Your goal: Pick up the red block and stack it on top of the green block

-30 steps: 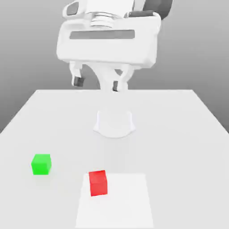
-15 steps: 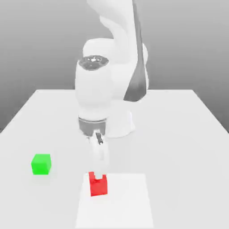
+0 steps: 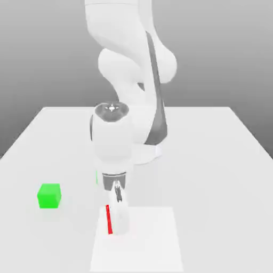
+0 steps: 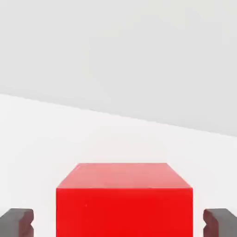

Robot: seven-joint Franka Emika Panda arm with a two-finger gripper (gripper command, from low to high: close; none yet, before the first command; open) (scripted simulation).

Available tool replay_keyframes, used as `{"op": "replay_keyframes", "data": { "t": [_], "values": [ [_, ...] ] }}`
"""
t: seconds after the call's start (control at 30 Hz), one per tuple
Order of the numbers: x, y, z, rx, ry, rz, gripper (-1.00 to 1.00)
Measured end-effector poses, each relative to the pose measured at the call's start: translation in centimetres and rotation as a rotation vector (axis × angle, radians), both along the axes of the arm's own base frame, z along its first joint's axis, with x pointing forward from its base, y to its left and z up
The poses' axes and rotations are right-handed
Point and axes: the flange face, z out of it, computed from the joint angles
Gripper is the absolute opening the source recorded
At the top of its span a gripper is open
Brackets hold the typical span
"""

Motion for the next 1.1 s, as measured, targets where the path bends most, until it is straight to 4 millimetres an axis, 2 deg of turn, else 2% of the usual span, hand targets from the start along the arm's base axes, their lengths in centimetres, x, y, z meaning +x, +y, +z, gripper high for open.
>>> {"op": "replay_keyframes", "data": {
  "t": [0.17, 0.4, 0.67, 0.7, 0.77, 0.83, 1.1],
  "values": [
    [0.1, 0.0, 0.1, 0.0, -0.002, 0.0, -1.0],
    [0.7, 0.0, 3.7, 0.0, -0.013, -0.005, -1.0],
    [0.0, 0.0, 6.6, -0.003, -0.001, -0.001, -1.0],
    [-0.2, -0.6, 6.8, -0.005, 0.002, -0.022, -1.0],
    [-1.0, -4.2, 7.1, -0.011, 0.006, -0.13, -1.0],
    [-1.8, -6.5, 7.4, -0.017, 0.009, -0.205, -1.0],
    [-5.8, -14.3, 9.0, -0.021, 0.011, -0.491, -1.0]
  ]
}}
